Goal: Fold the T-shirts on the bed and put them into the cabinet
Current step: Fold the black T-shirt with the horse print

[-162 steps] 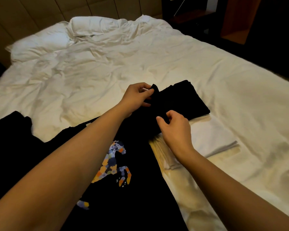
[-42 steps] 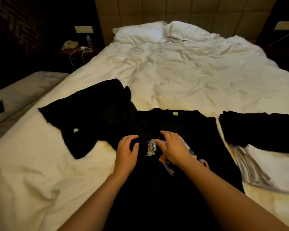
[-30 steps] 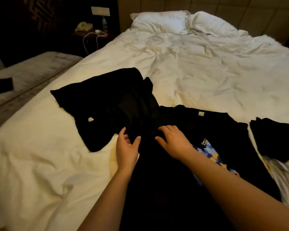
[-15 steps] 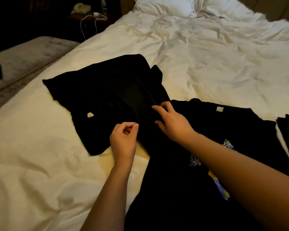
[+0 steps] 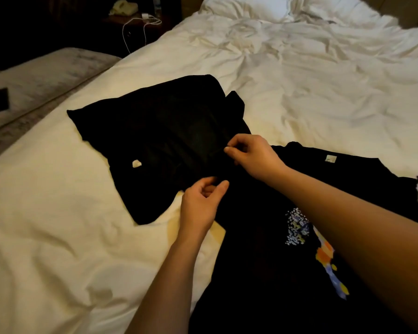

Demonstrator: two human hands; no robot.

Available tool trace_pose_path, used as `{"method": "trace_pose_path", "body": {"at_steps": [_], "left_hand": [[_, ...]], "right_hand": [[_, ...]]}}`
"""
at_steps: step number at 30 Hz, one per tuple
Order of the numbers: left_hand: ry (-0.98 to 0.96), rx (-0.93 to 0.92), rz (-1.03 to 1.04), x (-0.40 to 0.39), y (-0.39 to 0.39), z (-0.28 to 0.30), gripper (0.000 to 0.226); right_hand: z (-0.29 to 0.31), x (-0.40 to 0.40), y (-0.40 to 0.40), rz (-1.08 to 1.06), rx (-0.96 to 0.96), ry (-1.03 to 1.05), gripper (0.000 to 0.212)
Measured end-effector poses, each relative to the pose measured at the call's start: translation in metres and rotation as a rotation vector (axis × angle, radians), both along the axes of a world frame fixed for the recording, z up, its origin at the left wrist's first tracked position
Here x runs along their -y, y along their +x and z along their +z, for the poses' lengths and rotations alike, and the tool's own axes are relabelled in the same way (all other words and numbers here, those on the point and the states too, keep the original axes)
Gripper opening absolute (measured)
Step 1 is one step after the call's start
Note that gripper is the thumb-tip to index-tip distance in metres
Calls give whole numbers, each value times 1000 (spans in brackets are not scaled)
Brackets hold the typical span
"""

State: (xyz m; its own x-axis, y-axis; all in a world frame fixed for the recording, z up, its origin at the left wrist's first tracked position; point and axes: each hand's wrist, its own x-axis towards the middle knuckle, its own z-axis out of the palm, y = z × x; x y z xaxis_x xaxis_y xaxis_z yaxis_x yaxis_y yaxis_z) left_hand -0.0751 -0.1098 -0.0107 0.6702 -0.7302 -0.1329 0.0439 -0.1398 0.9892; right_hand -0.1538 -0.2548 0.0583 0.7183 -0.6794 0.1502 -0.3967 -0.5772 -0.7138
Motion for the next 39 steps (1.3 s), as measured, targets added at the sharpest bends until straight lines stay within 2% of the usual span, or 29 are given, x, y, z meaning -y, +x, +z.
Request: {"method": "trace_pose_path", "body": {"at_steps": [2, 6, 8, 14, 17, 20, 24, 27, 31, 34, 36, 39], "left_hand": [[-37, 9, -1, 0, -4, 2, 9], [80, 159, -45, 0, -8, -4, 22], [108, 221, 3, 1, -6, -7, 21], [-133, -74, 276, 3, 8, -1, 6], [-137, -70, 295, 3, 9, -2, 13], [-141, -39, 334, 3, 11, -3, 9], [-110, -35, 174, 2, 9, -4, 20], [-98, -1, 145, 1, 9, -5, 6], [-127, -120, 275, 2, 13, -6, 11], [-193, -227, 327, 6, 10, -3, 7], [-239, -280, 341, 9, 8, 1, 7], [-312, -258, 325, 13, 0, 12, 9]], "right_hand": [[1, 0, 3, -10, 18, 13, 12], [3, 1, 10, -52, 68, 109, 15], [7, 1, 14, -65, 92, 158, 13], [19, 9, 18, -104, 63, 155, 11], [21, 11, 20, -118, 40, 175, 12], [22, 13, 23, -161, 103, 266, 14], [24, 20, 30, -195, 144, 375, 14], [23, 22, 34, -197, 122, 442, 12], [22, 22, 38, -218, 126, 386, 9], [24, 20, 37, -235, 133, 334, 10], [26, 19, 36, -220, 166, 428, 13], [30, 19, 29, -207, 246, 578, 14]]}}
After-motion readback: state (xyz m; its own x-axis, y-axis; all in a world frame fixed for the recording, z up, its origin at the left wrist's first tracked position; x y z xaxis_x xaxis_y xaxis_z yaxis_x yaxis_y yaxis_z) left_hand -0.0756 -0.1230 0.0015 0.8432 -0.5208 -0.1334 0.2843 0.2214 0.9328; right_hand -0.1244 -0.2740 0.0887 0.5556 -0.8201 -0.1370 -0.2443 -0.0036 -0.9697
